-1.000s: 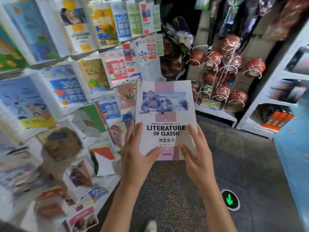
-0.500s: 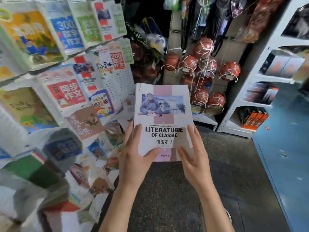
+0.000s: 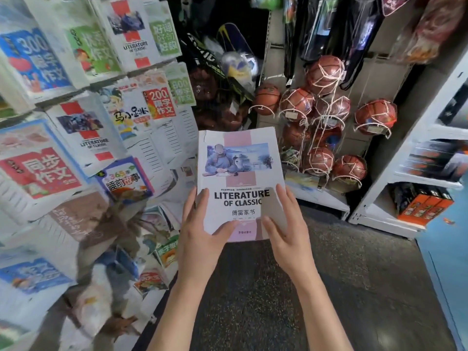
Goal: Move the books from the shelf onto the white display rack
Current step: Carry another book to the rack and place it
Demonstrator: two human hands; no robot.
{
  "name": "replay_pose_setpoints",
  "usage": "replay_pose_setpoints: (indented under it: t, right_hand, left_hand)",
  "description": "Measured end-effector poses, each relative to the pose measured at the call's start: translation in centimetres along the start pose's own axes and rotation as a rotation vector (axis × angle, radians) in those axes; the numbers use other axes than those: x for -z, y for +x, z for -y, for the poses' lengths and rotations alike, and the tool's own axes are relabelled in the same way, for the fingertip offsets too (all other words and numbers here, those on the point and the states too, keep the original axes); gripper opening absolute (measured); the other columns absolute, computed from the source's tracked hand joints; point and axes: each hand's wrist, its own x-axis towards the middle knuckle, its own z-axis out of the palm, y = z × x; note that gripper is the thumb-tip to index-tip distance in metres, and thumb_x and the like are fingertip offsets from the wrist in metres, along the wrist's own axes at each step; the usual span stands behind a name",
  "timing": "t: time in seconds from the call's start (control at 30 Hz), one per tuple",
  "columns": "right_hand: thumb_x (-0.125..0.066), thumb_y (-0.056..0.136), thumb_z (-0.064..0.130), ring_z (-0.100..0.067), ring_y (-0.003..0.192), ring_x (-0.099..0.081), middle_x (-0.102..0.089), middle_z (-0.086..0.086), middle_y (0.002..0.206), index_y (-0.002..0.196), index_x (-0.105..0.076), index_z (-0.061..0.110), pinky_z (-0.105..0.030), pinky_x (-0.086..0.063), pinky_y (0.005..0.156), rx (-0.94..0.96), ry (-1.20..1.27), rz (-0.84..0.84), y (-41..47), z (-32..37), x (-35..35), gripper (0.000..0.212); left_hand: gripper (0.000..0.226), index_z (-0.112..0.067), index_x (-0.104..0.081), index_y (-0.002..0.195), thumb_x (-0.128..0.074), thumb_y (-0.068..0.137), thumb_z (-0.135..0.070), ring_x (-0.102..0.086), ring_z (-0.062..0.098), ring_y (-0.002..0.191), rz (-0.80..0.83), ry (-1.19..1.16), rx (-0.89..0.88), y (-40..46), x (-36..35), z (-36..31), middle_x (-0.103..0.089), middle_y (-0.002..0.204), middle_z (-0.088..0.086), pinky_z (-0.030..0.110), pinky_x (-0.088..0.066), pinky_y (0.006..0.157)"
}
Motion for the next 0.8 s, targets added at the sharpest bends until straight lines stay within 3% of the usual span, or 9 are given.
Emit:
replay_pose_setpoints:
  t: [0.17,0.3,0.5,0.57,0.63,0.67,0.7,0.8]
  right_hand:
    - [-0.058,0.099,0.018,0.017,0.143,-0.007,-0.017,0.022,0.155,0.154,-0.025,0.023,0.002,-0.016,0.104,0.032,0.032,0.077,7.9,-4.1,1.9,0.064]
    - [-0.057,0.099,0.019,0.011,0.145,-0.009,-0.017,0.018,0.159,0.148,-0.021,0.038,0.003,-0.016,0.104,0.040,0.086,0.157,12.0,-6.2,1.0,0.064]
    - [-0.054,0.095,0.035,0.007,0.147,-0.012,-0.018,0.021,0.158,0.142,-0.018,0.051,-0.002,-0.015,0.110,0.013,0.120,0.294,18.3,-9.5,-2.8,0.062]
    - [-0.054,0.094,0.036,0.008,0.147,-0.011,-0.017,0.023,0.157,0.142,-0.018,0.050,-0.003,-0.014,0.111,0.014,0.126,0.327,20.6,-10.4,-4.5,0.062]
    - [-0.056,0.096,0.032,0.010,0.146,-0.010,-0.016,0.023,0.158,0.143,-0.017,0.049,-0.004,-0.014,0.112,0.023,0.121,0.354,23.4,-11.3,-6.3,0.063]
    - [-0.058,0.097,0.029,0.012,0.145,-0.010,-0.016,0.024,0.157,0.144,-0.017,0.047,-0.004,-0.013,0.112,0.025,0.113,0.367,24.9,-11.6,-7.2,0.065]
    - [-0.059,0.098,0.027,0.014,0.144,-0.010,-0.016,0.025,0.157,0.145,-0.017,0.045,-0.002,-0.012,0.111,0.019,0.106,0.377,26.4,-12.1,-8.1,0.066]
    - [-0.064,0.095,0.026,0.027,0.134,-0.010,-0.018,0.030,0.152,0.145,-0.016,0.046,0.005,-0.013,0.102,-0.038,0.140,0.402,31.2,-13.1,-10.7,0.072]
  left_hand:
    - [0.084,-0.002,-0.047,0.144,-0.086,0.072,-0.022,-0.016,-0.031,0.127,-0.093,0.015,0.077,5.2,-5.6,0.0,-0.035,0.156,0.008,-0.009,-0.017,0.098]
    - [0.081,-0.006,-0.044,0.146,-0.084,0.076,-0.019,-0.020,-0.019,0.130,-0.128,0.034,0.127,7.8,-7.4,1.5,-0.028,0.151,-0.009,-0.009,-0.017,0.098]
    - [0.077,-0.020,-0.040,0.147,-0.080,0.082,-0.018,-0.019,-0.017,0.131,-0.195,0.047,0.204,11.9,-9.4,5.8,-0.023,0.149,-0.018,-0.008,-0.016,0.098]
    - [0.074,-0.027,-0.040,0.144,-0.079,0.082,-0.018,-0.020,-0.011,0.137,-0.205,0.049,0.215,14.1,-9.7,7.8,-0.024,0.152,-0.019,0.003,-0.020,0.110]
    - [0.074,-0.018,-0.045,0.147,-0.080,0.082,-0.022,-0.025,0.003,0.146,-0.212,0.044,0.237,16.6,-10.0,10.1,-0.030,0.159,-0.008,0.029,-0.028,0.119]
    - [0.078,-0.014,-0.043,0.149,-0.081,0.082,-0.023,-0.026,0.007,0.147,-0.227,0.040,0.244,18.0,-10.1,10.9,-0.032,0.159,-0.005,0.035,-0.028,0.120]
    - [0.080,-0.014,-0.041,0.150,-0.081,0.082,-0.024,-0.026,0.005,0.147,-0.249,0.039,0.243,19.3,-10.3,11.9,-0.031,0.159,-0.008,0.032,-0.028,0.120]
    - [0.079,-0.016,-0.039,0.148,-0.080,0.081,-0.022,-0.020,-0.023,0.136,-0.265,-0.001,0.234,23.3,-10.5,14.4,-0.026,0.150,-0.025,0.003,-0.022,0.108]
